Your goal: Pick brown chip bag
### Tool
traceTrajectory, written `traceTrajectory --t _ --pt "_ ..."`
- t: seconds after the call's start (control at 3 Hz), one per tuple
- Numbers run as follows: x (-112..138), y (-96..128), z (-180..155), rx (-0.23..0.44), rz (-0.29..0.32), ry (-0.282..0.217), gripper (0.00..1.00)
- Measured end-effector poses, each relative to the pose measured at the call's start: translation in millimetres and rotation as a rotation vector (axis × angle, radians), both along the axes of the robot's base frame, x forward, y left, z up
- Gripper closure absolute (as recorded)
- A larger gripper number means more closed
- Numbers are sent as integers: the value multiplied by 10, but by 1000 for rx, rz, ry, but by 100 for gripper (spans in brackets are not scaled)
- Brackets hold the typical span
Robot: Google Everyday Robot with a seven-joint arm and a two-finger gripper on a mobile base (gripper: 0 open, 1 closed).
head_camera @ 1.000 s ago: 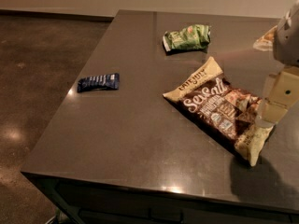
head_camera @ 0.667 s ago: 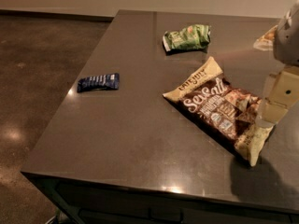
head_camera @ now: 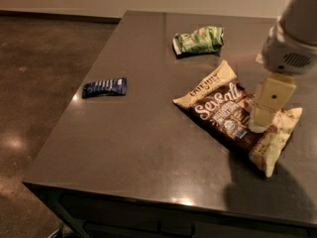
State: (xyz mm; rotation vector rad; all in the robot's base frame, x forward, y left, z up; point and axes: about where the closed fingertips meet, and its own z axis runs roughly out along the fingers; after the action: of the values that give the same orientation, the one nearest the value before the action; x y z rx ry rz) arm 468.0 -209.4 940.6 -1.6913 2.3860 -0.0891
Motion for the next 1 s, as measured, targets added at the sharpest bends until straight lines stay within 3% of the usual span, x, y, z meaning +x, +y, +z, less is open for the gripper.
traceTrajectory --t 0.33,1.0 --pt "214 35 -351 6 -112 43 0" --pt "269 -24 -738 -6 -238 71 0"
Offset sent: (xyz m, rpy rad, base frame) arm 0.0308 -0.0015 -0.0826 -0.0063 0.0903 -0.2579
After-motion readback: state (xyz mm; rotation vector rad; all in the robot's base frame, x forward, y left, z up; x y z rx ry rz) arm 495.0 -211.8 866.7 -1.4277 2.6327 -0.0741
